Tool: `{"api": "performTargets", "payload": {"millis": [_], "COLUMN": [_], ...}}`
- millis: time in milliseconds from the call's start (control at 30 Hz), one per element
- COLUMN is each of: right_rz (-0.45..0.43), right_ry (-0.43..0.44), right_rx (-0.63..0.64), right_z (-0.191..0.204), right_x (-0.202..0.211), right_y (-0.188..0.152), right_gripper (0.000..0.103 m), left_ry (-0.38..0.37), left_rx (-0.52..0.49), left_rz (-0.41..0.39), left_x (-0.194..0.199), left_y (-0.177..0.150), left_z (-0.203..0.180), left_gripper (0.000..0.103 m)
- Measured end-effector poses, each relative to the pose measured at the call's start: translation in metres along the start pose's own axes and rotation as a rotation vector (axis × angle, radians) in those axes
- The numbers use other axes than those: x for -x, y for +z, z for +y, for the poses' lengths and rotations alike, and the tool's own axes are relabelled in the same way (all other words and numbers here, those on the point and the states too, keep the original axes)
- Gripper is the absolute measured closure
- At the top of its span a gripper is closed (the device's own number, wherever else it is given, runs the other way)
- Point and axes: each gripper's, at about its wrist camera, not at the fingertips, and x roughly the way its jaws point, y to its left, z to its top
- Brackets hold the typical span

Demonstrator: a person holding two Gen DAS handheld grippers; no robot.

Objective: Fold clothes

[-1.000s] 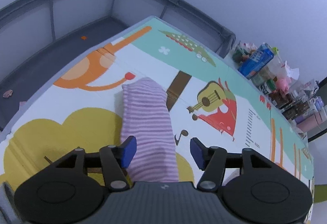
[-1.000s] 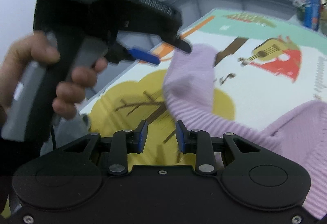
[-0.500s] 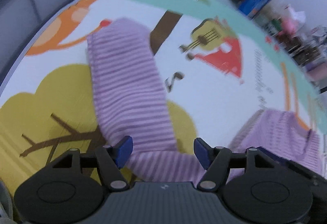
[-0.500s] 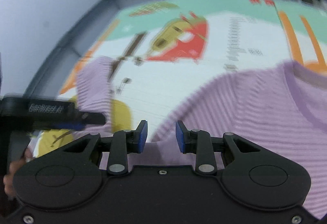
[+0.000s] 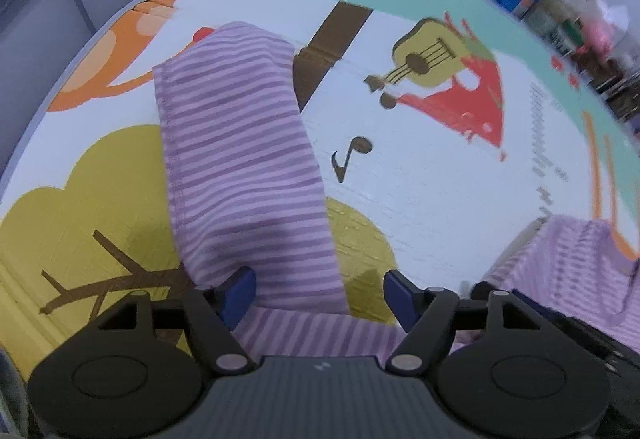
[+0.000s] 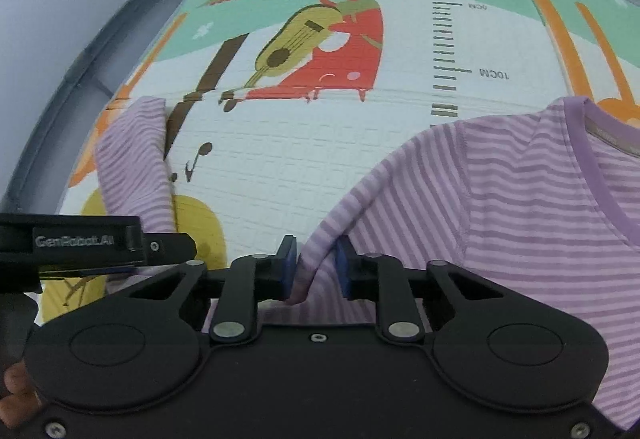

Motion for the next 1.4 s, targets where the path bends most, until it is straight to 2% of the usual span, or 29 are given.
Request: {"api": "performTargets", "payload": {"millis": [133, 233, 333, 467, 567, 633, 700, 900, 1000, 1100, 1133, 1167, 1200, 1300, 1400], "right_rz": [-0.002, -0.003, -0.018, -0.051, -0.1, -0.137, -0.173, -0.263, -0.222, -0.225, -0.235, -0.257, -0.279, -0.337, -0.332], "right_ry": [-0.008, 0.002, 0.009, 0.016, 0.029, 0.038, 0.047, 0.081, 0.099, 0.094, 0.091, 0.078, 0.065, 0.038, 0.049], "right_rx": [-0.01, -0.017, -0.021, -0.009, -0.036, -0.065, -0.099, -0.169, -0.164, -0.174, -0.174, -0.176, -0.179, -0.152, -0.12], "right_z": [-0.003, -0.008, -0.009, -0.008, -0.013, -0.018, -0.024, -0.033, -0.031, -0.031, -0.03, -0.03, -0.03, -0.029, -0.029], "right_x": [0.001, 0.003, 0.005, 0.011, 0.02, 0.025, 0.03, 0.039, 0.031, 0.029, 0.029, 0.032, 0.035, 0.045, 0.051], "right_y": [-0.001, -0.002, -0.004, -0.004, -0.001, 0.002, 0.004, 0.004, 0.005, 0.002, 0.001, 0.0, -0.001, 0.0, 0.003], "right_gripper": [0.092, 0.094, 0.095, 0.096, 0.096, 0.096, 0.096, 0.096, 0.094, 0.089, 0.085, 0.076, 0.072, 0.072, 0.072], "left_ry": [0.088, 0.062, 0.036, -0.019, -0.079, -0.093, -0.081, -0.026, -0.006, -0.011, -0.013, -0.014, -0.014, -0.012, -0.023], "left_rx": [-0.032, -0.011, 0.02, 0.101, 0.189, 0.242, 0.29, 0.4, 0.436, 0.464, 0.473, 0.478, 0.48, 0.459, 0.429], "left_rz": [-0.048, -0.055, -0.068, -0.1, -0.158, -0.199, -0.221, -0.195, -0.161, -0.157, -0.168, -0.181, -0.194, -0.238, -0.261], "left_x": [0.001, 0.006, 0.01, 0.022, 0.035, 0.045, 0.051, 0.045, 0.038, 0.037, 0.039, 0.041, 0.044, 0.053, 0.06], "left_y": [-0.003, -0.003, -0.002, 0.0, 0.004, 0.005, 0.007, 0.006, 0.006, 0.003, 0.002, 0.002, 0.002, 0.002, 0.002], "left_z": [-0.003, 0.005, 0.012, 0.025, 0.038, 0.046, 0.054, 0.076, 0.085, 0.091, 0.092, 0.092, 0.092, 0.088, 0.082], "left_gripper": [0.063, 0.092, 0.095, 0.095, 0.095, 0.095, 0.094, 0.093, 0.086, 0.079, 0.077, 0.073, 0.071, 0.062, 0.049]}}
